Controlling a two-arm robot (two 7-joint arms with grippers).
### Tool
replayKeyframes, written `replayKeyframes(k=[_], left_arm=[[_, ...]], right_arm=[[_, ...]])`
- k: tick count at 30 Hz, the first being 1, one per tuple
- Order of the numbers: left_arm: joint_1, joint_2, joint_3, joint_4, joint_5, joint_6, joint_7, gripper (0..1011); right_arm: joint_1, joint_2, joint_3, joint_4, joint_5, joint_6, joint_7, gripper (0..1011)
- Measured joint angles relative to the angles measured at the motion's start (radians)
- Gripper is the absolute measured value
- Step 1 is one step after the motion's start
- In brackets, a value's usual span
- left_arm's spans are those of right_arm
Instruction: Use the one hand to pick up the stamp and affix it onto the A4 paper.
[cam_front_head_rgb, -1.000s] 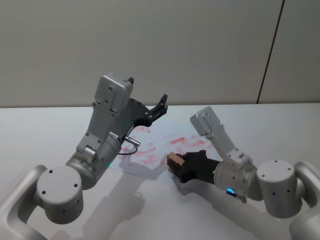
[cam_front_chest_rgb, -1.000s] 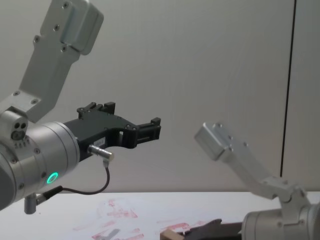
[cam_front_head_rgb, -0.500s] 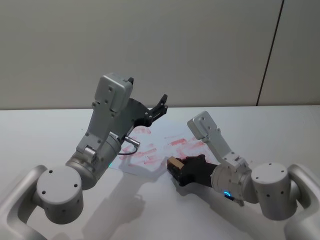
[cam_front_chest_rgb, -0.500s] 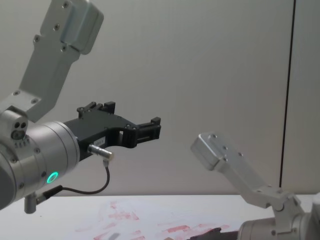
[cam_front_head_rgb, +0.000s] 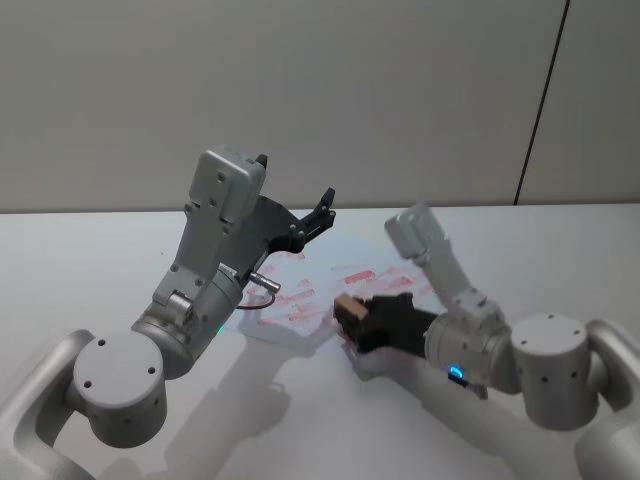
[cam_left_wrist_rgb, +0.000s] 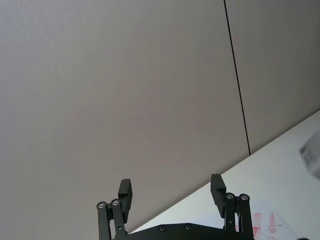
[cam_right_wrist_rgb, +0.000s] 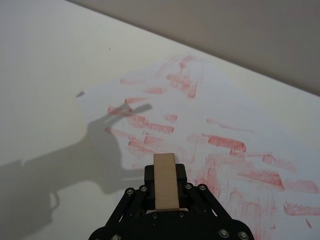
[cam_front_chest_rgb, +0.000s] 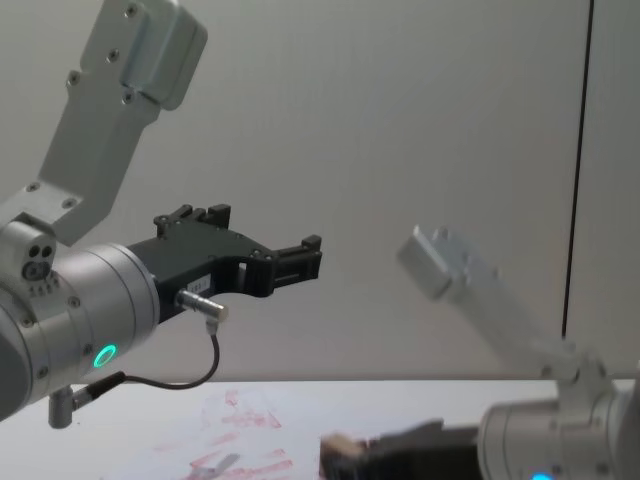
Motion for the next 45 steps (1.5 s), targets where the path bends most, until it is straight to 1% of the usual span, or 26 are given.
replayKeyframes(k=[3, 4, 7, 8, 11, 13, 16, 17, 18, 23, 24, 26, 30, 34, 39, 45], left_arm=[[0.000, 0.000, 0.000, 0.000, 0.000, 0.000, 0.000, 1001], [0.000, 0.000, 0.000, 0.000, 0.000, 0.000, 0.000, 1001], [0.000, 0.000, 0.000, 0.000, 0.000, 0.000, 0.000, 1001], [0.000, 0.000, 0.000, 0.000, 0.000, 0.000, 0.000, 1001], [0.000, 0.000, 0.000, 0.000, 0.000, 0.000, 0.000, 1001], [0.000, 0.000, 0.000, 0.000, 0.000, 0.000, 0.000, 1001], [0.000, 0.000, 0.000, 0.000, 0.000, 0.000, 0.000, 1002], [0.000, 0.000, 0.000, 0.000, 0.000, 0.000, 0.000, 1001], [0.000, 0.000, 0.000, 0.000, 0.000, 0.000, 0.000, 1001], [0.000, 0.000, 0.000, 0.000, 0.000, 0.000, 0.000, 1002], [0.000, 0.000, 0.000, 0.000, 0.000, 0.000, 0.000, 1001], [0.000, 0.000, 0.000, 0.000, 0.000, 0.000, 0.000, 1001], [0.000, 0.000, 0.000, 0.000, 0.000, 0.000, 0.000, 1001], [0.000, 0.000, 0.000, 0.000, 0.000, 0.000, 0.000, 1001], [0.000, 0.000, 0.000, 0.000, 0.000, 0.000, 0.000, 1002], [0.000, 0.000, 0.000, 0.000, 0.000, 0.000, 0.000, 1001]], right_arm=[[-0.005, 0.007, 0.012, -0.045, 0.035, -0.001, -0.003, 218], [-0.005, 0.007, 0.012, -0.045, 0.035, -0.001, -0.003, 218], [-0.016, 0.025, 0.031, -0.115, 0.079, 0.010, -0.009, 219], [-0.016, 0.025, 0.031, -0.115, 0.079, 0.010, -0.009, 219], [-0.034, 0.050, 0.054, -0.180, 0.122, 0.029, -0.020, 219], [-0.043, 0.061, 0.062, -0.202, 0.136, 0.036, -0.024, 218], [-0.074, 0.099, 0.085, -0.258, 0.167, 0.052, -0.035, 219], [-0.074, 0.099, 0.085, -0.258, 0.167, 0.052, -0.035, 218], [-0.089, 0.117, 0.095, -0.279, 0.179, 0.059, -0.041, 219], [-0.135, 0.171, 0.122, -0.327, 0.204, 0.072, -0.054, 219], [-0.149, 0.186, 0.131, -0.340, 0.210, 0.076, -0.058, 219], [-0.170, 0.210, 0.142, -0.358, 0.218, 0.080, -0.063, 219], [-0.198, 0.242, 0.157, -0.377, 0.225, 0.082, -0.072, 219], [-0.217, 0.264, 0.166, -0.389, 0.228, 0.082, -0.078, 219], [-0.234, 0.286, 0.174, -0.392, 0.226, 0.081, -0.080, 219], [-0.241, 0.298, 0.176, -0.384, 0.212, 0.083, -0.074, 218]])
